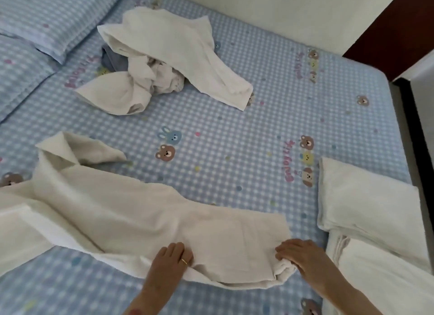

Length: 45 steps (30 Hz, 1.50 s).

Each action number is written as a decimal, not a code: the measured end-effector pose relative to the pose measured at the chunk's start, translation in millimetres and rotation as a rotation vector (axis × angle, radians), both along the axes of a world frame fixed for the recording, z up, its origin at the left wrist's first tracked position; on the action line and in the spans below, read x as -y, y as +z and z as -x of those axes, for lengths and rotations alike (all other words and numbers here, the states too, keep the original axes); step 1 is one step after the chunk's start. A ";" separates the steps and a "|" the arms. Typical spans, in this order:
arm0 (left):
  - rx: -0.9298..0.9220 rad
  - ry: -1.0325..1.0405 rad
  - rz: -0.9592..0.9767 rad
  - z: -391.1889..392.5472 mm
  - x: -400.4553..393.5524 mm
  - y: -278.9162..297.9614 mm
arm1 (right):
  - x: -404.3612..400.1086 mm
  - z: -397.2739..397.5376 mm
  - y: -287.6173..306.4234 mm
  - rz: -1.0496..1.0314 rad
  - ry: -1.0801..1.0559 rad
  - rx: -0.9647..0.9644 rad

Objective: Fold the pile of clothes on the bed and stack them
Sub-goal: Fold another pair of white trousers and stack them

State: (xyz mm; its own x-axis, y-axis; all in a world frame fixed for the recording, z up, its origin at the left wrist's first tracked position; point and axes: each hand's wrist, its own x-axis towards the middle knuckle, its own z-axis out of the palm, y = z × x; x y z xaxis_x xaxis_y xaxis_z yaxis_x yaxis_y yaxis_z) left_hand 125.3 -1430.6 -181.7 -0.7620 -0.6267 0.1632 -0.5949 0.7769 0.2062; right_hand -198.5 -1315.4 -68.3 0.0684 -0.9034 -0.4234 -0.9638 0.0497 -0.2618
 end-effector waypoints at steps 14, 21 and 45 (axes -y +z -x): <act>0.395 0.120 -0.398 -36.0 -92.0 -25.4 | -61.0 -54.5 -90.6 -0.117 -0.389 -0.046; 0.409 0.529 -0.170 -160.2 8.9 8.8 | 73.8 -170.1 -60.0 -0.065 -0.371 0.183; -0.108 0.965 -1.000 -381.0 221.0 -26.0 | 513.3 -303.9 -51.1 0.080 -0.342 -0.489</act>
State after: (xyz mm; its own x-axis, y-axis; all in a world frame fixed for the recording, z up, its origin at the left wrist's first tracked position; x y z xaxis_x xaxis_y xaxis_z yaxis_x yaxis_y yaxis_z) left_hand 506.3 -1651.6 -207.6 0.0205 -0.7759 -0.6306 -0.7505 -0.4286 0.5030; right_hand 105.4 -1828.7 -119.4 -0.4177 -0.8699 -0.2623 -0.9060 0.3771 0.1922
